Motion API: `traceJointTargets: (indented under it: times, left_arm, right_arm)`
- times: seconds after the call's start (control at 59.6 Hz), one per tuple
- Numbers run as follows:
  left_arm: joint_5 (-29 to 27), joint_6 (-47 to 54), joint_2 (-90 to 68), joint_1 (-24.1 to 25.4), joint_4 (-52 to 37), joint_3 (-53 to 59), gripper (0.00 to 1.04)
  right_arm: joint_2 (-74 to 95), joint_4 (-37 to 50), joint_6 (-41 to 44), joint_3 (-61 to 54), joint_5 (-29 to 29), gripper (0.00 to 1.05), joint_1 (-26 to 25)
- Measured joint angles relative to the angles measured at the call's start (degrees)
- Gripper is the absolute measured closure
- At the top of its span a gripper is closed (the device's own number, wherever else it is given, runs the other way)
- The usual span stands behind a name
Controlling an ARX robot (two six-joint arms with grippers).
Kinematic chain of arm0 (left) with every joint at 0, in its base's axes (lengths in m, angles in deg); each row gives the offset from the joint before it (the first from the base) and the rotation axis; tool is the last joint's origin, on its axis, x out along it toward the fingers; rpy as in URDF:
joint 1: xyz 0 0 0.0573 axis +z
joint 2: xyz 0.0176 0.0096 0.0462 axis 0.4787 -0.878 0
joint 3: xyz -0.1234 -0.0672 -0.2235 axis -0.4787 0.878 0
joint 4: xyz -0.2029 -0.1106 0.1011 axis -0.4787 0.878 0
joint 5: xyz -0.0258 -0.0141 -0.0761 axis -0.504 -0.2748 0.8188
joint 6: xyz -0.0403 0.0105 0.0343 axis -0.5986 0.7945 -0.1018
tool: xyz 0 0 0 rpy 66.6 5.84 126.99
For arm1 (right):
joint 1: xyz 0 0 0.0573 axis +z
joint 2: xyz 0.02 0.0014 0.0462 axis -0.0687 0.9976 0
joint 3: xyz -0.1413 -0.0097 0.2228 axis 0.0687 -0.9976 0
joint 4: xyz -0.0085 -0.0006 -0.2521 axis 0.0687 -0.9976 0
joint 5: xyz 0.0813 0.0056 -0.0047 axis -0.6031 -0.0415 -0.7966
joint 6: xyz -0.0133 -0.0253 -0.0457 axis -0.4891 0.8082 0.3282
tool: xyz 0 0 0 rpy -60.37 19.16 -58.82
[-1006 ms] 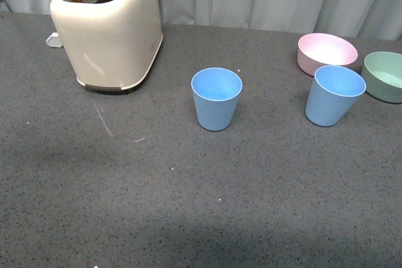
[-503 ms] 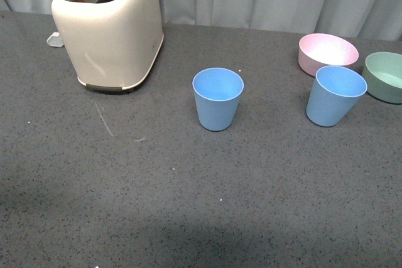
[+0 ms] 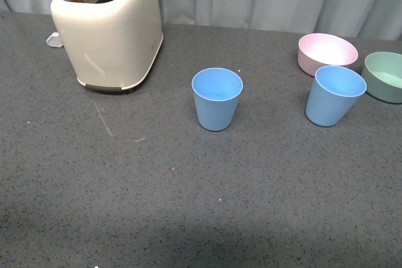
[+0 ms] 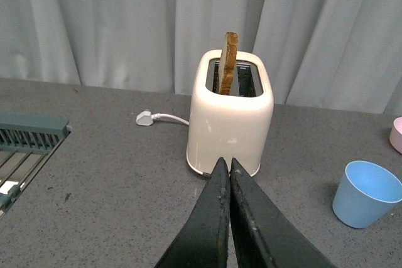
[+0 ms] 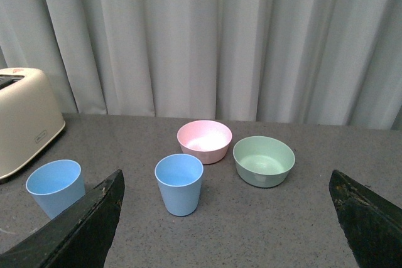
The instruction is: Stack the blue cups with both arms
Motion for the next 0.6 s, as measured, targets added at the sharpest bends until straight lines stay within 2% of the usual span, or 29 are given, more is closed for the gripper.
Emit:
traceJointTargets:
  times: [0.402,0.604]
  left_arm:
    - [0.0,0.0,16.6,0.0,15.7,0.0,1.01]
    - [0.0,0.0,20.8,0.0,19.8,0.0,1.01]
  right_arm:
    - [0.0,0.0,0.0,0.0,0.0,0.1,0.0]
    - [0.0,0.0,0.0,0.0,0.0,0.1,0.0]
